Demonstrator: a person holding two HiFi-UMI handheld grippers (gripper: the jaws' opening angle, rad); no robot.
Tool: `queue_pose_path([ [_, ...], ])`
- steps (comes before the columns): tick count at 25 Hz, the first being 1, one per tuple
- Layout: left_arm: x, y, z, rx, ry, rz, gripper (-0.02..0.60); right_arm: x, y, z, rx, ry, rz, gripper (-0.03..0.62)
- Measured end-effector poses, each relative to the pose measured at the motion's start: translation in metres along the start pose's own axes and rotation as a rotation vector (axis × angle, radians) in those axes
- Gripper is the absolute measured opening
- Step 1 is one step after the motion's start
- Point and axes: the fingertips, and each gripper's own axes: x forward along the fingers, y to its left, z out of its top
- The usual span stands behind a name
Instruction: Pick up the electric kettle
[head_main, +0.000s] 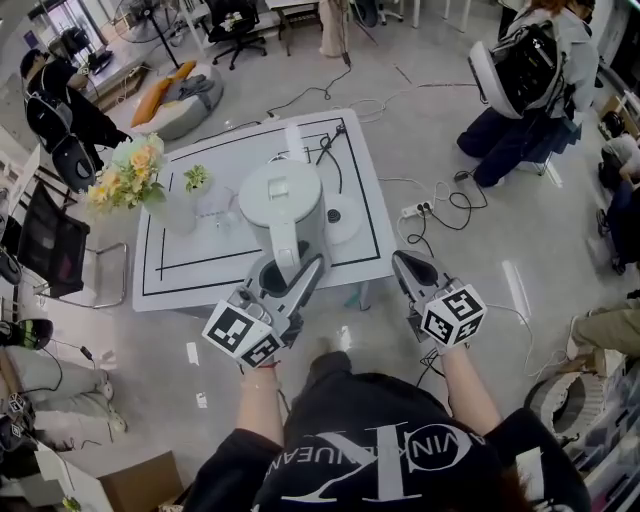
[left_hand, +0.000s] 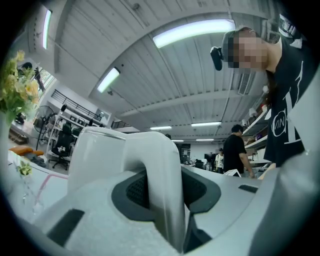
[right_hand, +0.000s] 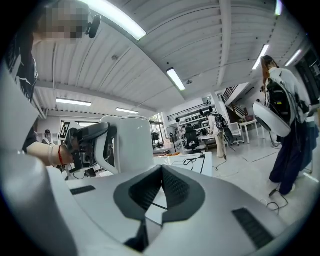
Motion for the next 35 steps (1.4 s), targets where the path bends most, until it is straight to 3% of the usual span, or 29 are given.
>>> queue_pose_path([
  [35,-0.091,-0.021,-0.014,-0.020,-0.060,0.366,0.124,-0.023,0.022,0.000,-0.062,0.012,0.155,-0.002],
])
